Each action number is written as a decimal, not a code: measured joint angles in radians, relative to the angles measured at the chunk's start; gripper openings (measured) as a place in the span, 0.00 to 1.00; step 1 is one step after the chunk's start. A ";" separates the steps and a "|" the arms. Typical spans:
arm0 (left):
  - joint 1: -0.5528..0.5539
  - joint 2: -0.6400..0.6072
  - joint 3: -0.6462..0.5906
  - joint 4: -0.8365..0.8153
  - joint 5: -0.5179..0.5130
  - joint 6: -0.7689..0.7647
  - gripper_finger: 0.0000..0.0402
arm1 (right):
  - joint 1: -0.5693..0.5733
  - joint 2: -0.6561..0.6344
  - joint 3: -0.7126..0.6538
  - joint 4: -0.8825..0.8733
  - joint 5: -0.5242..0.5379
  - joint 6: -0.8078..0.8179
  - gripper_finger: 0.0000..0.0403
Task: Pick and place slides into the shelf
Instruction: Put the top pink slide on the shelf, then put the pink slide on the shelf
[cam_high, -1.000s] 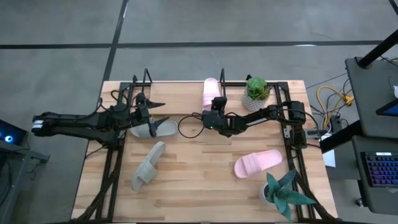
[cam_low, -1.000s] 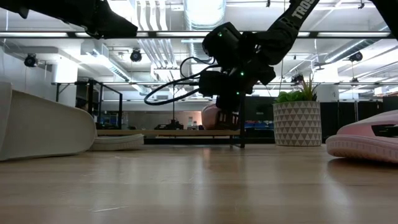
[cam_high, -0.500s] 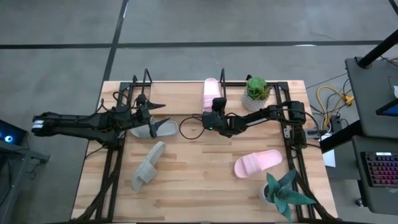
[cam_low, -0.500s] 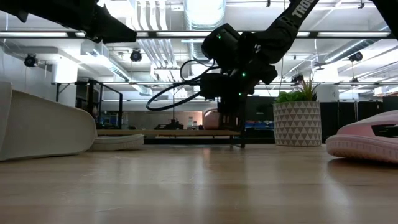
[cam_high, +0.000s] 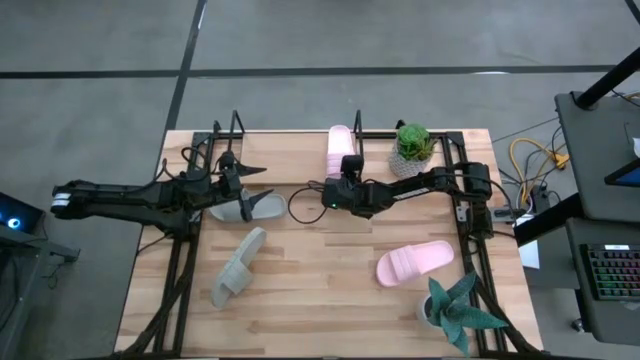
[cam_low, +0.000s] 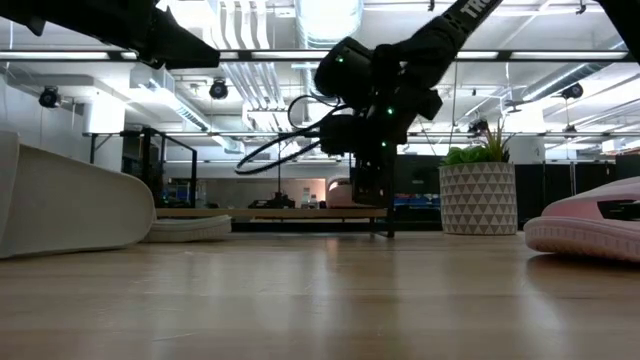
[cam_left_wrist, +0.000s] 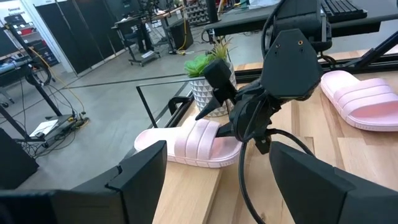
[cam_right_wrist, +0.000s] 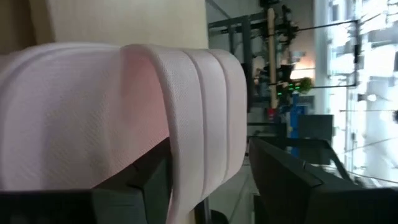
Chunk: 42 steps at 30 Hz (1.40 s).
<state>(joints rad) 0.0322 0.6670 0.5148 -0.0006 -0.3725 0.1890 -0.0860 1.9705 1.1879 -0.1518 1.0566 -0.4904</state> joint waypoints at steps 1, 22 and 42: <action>0.000 0.000 0.000 0.000 0.000 0.000 0.67 | 0.000 0.000 0.014 -0.031 -0.016 0.021 0.49; 0.000 -0.003 -0.011 0.000 0.000 0.000 0.67 | 0.024 0.000 0.149 -0.285 -0.067 0.108 0.49; 0.000 -0.017 -0.014 -0.001 0.001 0.000 0.67 | 0.032 -0.114 0.163 -0.415 -0.206 0.217 0.49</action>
<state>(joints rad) 0.0322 0.6498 0.5007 -0.0013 -0.3717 0.1890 -0.0537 1.8564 1.3510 -0.5669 0.8503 -0.2735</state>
